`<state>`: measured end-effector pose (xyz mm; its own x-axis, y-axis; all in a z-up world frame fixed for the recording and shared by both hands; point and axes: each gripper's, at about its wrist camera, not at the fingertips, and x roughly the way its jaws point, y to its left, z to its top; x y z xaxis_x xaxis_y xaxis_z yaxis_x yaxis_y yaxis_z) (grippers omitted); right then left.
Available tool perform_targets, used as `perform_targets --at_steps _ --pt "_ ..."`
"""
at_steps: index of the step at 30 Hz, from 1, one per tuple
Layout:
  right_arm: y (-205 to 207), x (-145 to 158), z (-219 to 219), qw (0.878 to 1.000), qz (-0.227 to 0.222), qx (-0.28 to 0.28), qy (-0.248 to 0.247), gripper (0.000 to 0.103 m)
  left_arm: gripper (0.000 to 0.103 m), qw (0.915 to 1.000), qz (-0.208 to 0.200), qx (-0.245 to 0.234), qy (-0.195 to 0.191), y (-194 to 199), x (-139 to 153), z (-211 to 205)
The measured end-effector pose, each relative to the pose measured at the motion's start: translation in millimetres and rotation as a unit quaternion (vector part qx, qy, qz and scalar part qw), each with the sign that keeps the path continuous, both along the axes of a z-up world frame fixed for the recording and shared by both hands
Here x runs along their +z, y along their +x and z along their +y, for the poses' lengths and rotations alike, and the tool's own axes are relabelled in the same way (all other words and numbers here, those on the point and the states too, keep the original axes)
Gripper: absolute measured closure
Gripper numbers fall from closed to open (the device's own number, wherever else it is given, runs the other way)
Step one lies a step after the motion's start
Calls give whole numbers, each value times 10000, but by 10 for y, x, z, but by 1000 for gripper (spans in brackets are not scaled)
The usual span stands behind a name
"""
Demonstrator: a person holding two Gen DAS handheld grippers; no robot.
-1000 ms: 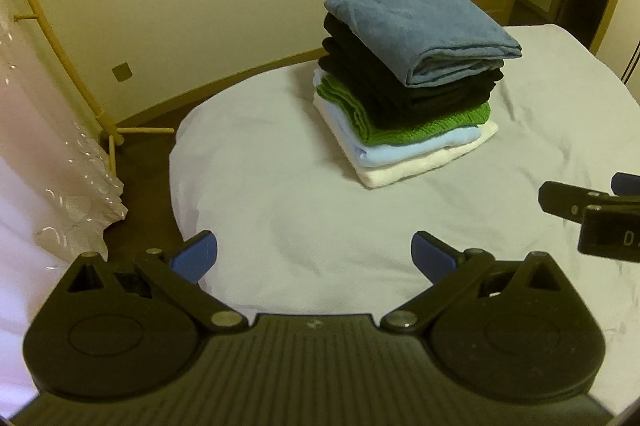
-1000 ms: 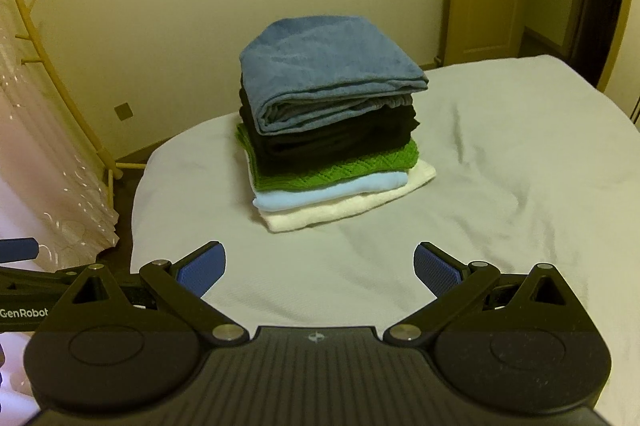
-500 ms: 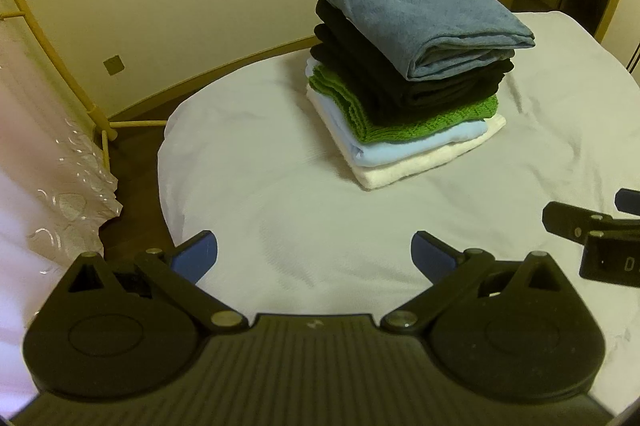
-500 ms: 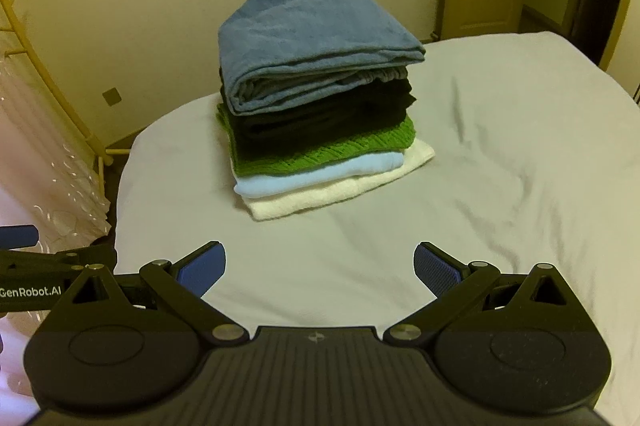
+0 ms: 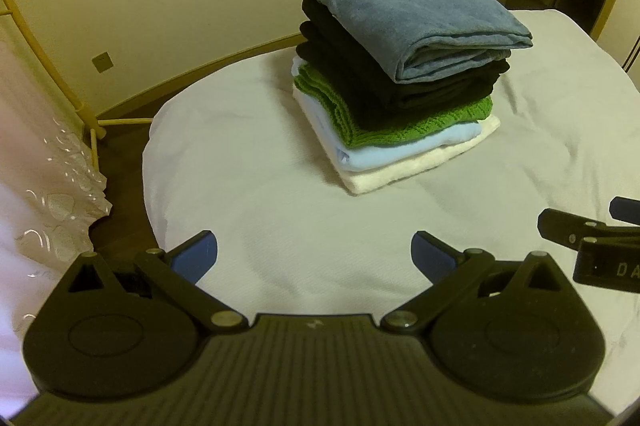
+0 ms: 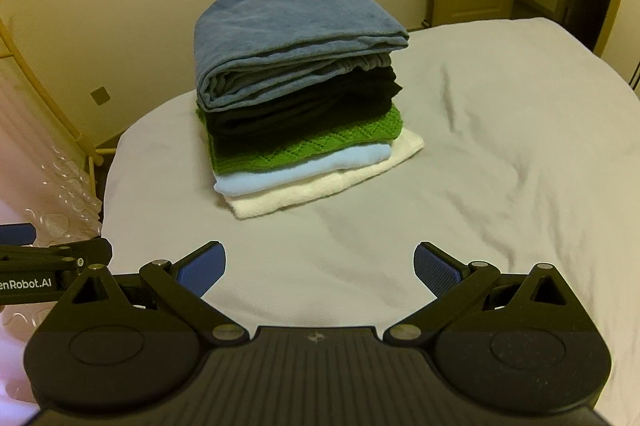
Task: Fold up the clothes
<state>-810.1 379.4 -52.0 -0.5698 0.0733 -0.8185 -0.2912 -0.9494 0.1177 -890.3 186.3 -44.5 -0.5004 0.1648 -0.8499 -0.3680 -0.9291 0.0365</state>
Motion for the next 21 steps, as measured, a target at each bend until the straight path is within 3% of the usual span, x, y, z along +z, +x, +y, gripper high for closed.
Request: perform_targets --at_steps 21 --pt "-263 -78 184 10000 -14 -3 21 0 1 10000 -3 -59 -73 -230 -93 232"
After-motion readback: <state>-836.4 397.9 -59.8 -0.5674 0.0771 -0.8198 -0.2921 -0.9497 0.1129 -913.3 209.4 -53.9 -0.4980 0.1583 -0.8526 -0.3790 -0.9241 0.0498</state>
